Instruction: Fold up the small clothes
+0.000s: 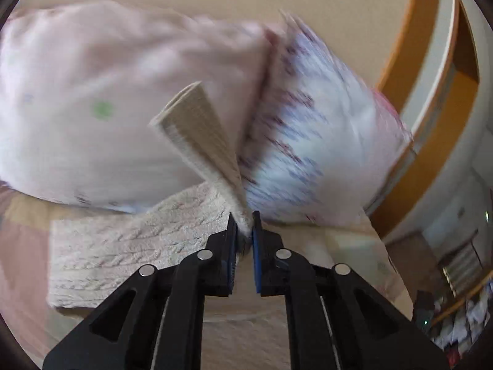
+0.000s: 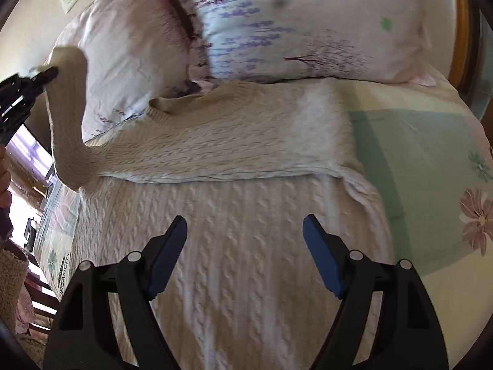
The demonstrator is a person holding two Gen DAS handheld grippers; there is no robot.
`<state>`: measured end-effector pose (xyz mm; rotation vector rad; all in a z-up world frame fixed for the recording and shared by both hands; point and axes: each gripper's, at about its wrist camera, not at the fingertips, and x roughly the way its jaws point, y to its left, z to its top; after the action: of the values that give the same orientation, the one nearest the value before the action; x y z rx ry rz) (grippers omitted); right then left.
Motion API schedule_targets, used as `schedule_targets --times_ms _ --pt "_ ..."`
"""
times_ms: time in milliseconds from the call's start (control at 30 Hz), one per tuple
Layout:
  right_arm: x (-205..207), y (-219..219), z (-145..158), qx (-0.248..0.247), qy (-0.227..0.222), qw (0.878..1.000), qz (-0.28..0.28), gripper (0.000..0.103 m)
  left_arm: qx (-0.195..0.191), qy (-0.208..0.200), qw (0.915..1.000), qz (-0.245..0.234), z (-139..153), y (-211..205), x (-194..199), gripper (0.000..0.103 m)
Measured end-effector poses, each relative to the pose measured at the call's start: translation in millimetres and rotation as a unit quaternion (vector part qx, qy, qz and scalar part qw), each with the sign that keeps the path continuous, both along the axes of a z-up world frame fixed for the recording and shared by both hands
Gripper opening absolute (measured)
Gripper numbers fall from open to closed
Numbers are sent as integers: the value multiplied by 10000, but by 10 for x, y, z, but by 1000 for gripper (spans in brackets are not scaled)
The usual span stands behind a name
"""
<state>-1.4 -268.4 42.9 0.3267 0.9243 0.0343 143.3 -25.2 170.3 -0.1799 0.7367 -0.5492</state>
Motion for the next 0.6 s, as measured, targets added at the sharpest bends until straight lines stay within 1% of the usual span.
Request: schedule_targets --times_ms 33,67,100,133,167,200,233,267,300,333,367,400,433,467,500,533,567,600 --pt "-58 -120 -29 13 50 9999 -98 77 214 266 9989 -324 -164 -383 21 15" --pt "-131 -266 -51 61 105 9997 -211 77 416 520 9963 -547 -315 -652 5 15" --pt "-195 -351 -59 97 124 9995 -281 77 533 761 9933 -680 -430 -812 -48 15" --pt "-264 -447 -55 138 127 9992 -347 77 430 869 9919 -815 -488 -830 -139 15" --pt "-351 -554 -50 201 122 9989 -395 77 294 826 9920 -905 -507 -747 -244 21" --pt "-415 -631 -53 281 138 9986 -415 77 266 707 9935 -850 -510 -591 -363 31" --pt "-489 -720 -75 452 182 9980 -402 77 312 610 9954 -665 -516 -389 -466 61" --pt "-548 -775 -100 629 225 9971 -377 77 336 567 9970 -407 -544 -114 -564 78" --pt "-606 -828 -133 853 279 9953 -359 76 360 602 9974 -165 -588 128 -664 78" --pt "-676 -899 -191 1169 358 9919 -356 71 454 759 9960 135 -655 401 -697 78" --pt "-718 -926 -236 1415 422 9884 -355 68 549 965 9928 458 -744 690 -774 77" --pt "-768 -963 -306 1698 518 9835 -359 61 561 1178 9887 743 -837 947 -841 77" --pt "-806 -989 -383 1911 633 9789 -357 54 503 1392 9841 978 -940 1207 -955 72" --pt "-832 -968 -414 2033 726 9758 -341 51 436 1633 9783 1199 -1051 1455 -1072 69" --pt "-859 -956 -464 2128 825 9731 -309 45 349 1860 9723 1374 -1157 1655 -1189 65" --pt "-887 -936 -520 2197 937 9708 -246 42 224 2084 9659 1519 -1261 1808 -1326 60" --pt "-921 -907 -539 2186 1018 9703 -190 42 65 2320 9590 1625 -1353 1932 -1439 56" --pt "-950 -888 -534 2222 1013 9696 -132 41 -98 2530 9525 1691 -1439 2016 -1559 54"
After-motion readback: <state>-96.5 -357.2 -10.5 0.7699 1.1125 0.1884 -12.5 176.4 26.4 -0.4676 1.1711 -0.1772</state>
